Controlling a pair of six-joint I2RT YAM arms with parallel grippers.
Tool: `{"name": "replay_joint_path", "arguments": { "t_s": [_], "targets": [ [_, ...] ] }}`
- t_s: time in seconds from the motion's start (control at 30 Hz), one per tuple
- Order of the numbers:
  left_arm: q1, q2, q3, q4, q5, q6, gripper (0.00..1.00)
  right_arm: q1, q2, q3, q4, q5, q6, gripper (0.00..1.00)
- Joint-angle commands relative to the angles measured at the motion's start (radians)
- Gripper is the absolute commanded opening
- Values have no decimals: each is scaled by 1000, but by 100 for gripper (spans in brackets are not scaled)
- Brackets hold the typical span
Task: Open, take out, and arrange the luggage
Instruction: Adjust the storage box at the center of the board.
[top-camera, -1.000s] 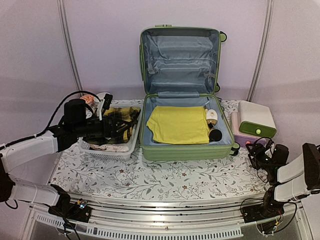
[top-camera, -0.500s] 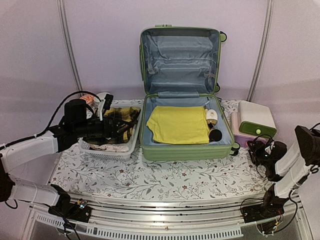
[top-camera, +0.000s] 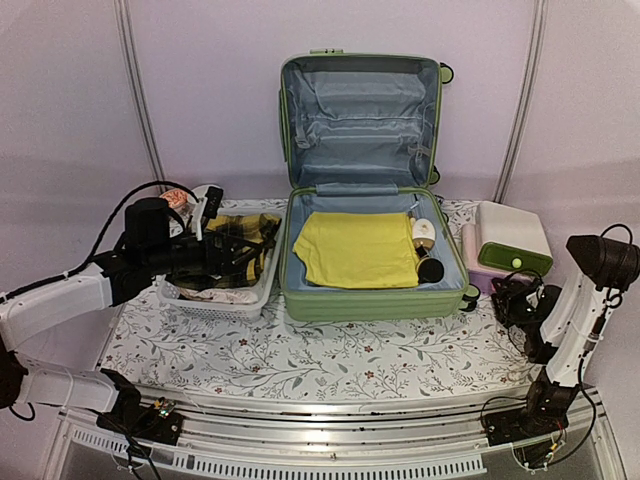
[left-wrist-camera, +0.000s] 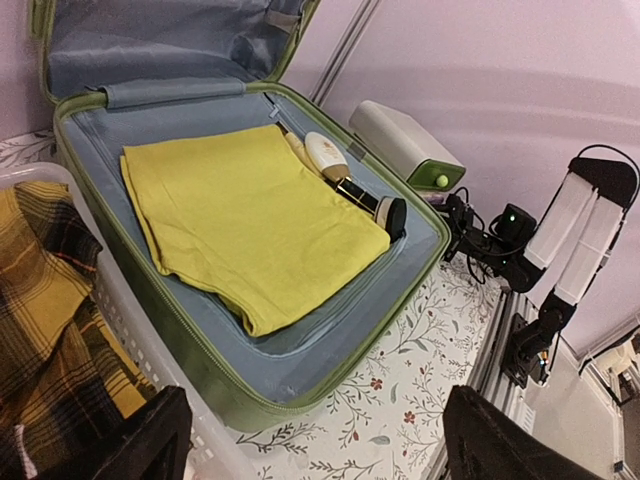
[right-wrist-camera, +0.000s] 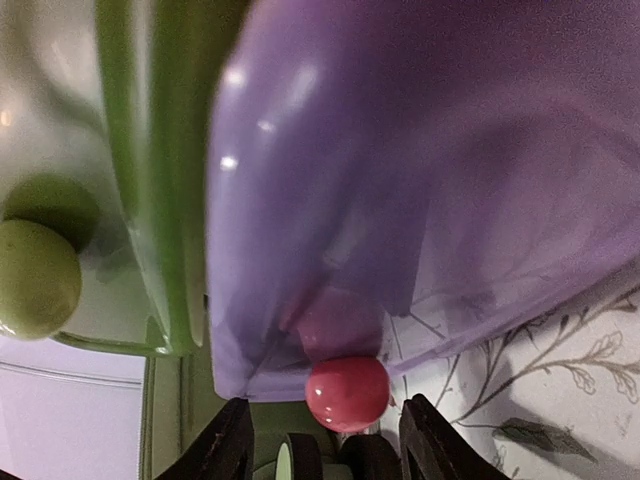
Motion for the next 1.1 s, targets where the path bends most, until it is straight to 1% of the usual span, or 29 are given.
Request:
{"name": "replay_joint_path", "arguments": {
  "t_s": [0.0,0.23,0.4,0.47,0.57,0.8,0.93,1.07],
  "targets": [
    [-14,-14,-2,-5,-13,2,90,-4,-59,28,-20,-8,-15,51],
    [-15,-13,1,-5,-14,2,90,-4,-42,50,-30,-12,-10,50],
    [-16,-14,2,-8,-16,2,89,-4,-26,76,-40,-13,3,47],
    [-15,-14,4,-11,-18,3,90,-4,-25,85,-55,-13,3,44],
    [-15,-17,1,-13,-22,2,90,-4,-31,89,-64,-14,2,38],
    [-15,-19,-2,-13,-25,0,90,-7,-99,92,-167,3,-33,31],
    [-17,-19,-5,-13,-27,0,90,-21,-144,96,-237,-2,-58,25],
    [-26,-7,-9,-16,-43,5,89,-30,-189,72,-281,6,-83,25]
  ]
}}
